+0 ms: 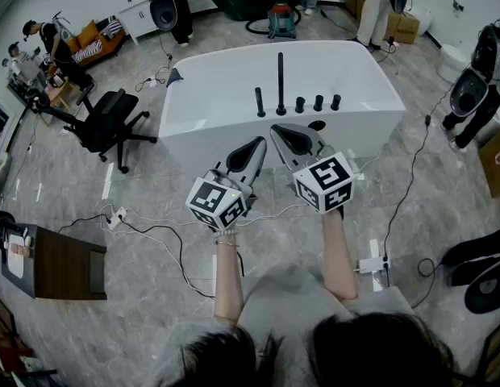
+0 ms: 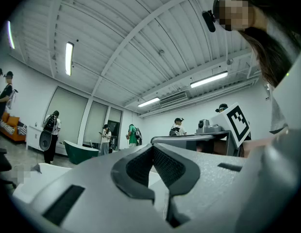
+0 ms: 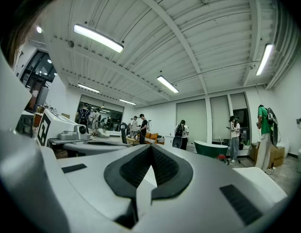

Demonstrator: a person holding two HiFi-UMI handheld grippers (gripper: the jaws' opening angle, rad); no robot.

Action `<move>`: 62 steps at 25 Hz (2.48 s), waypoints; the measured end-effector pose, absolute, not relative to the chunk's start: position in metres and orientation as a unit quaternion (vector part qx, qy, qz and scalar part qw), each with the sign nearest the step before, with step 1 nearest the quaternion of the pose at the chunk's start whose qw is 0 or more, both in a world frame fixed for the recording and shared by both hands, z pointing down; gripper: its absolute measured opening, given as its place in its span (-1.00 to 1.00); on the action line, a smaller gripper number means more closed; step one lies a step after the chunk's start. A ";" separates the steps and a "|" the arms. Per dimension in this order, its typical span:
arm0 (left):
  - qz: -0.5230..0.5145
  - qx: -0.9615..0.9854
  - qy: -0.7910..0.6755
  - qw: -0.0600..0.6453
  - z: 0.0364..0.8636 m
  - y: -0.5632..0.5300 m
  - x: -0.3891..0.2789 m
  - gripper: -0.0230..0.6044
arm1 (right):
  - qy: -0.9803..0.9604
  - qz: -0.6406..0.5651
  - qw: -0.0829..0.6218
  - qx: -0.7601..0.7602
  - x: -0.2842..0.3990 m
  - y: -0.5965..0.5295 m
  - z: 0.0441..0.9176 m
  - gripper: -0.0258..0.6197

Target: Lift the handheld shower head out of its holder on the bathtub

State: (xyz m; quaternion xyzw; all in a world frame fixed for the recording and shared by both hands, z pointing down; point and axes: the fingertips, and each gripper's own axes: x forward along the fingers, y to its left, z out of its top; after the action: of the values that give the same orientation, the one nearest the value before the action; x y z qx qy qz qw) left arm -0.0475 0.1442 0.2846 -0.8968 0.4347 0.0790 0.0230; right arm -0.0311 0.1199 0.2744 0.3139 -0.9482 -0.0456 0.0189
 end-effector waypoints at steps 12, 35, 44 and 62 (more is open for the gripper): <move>0.067 -0.894 0.442 0.021 0.292 0.137 -0.062 -0.91 | -0.948 -0.031 0.005 0.316 -0.036 0.108 0.279 -0.92; 0.060 -0.886 0.460 -0.009 0.322 0.052 -0.109 -0.91 | -0.939 -0.007 0.017 0.342 -0.059 0.019 0.310 -0.92; 0.066 -0.888 0.456 -0.006 0.304 -0.036 -0.094 -0.91 | -0.940 -0.011 0.020 0.340 -0.045 -0.070 0.295 -0.92; 0.055 -0.884 0.464 -0.027 0.332 -0.172 -0.079 -0.91 | -0.949 -0.012 0.041 0.313 -0.042 -0.206 0.315 -0.92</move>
State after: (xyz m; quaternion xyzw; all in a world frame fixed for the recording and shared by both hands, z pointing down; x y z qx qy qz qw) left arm -0.0786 -0.1719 0.3316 -0.8837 0.4640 0.0549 -0.0272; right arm -0.0419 -0.2058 0.3148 0.3134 -0.9487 -0.0121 0.0409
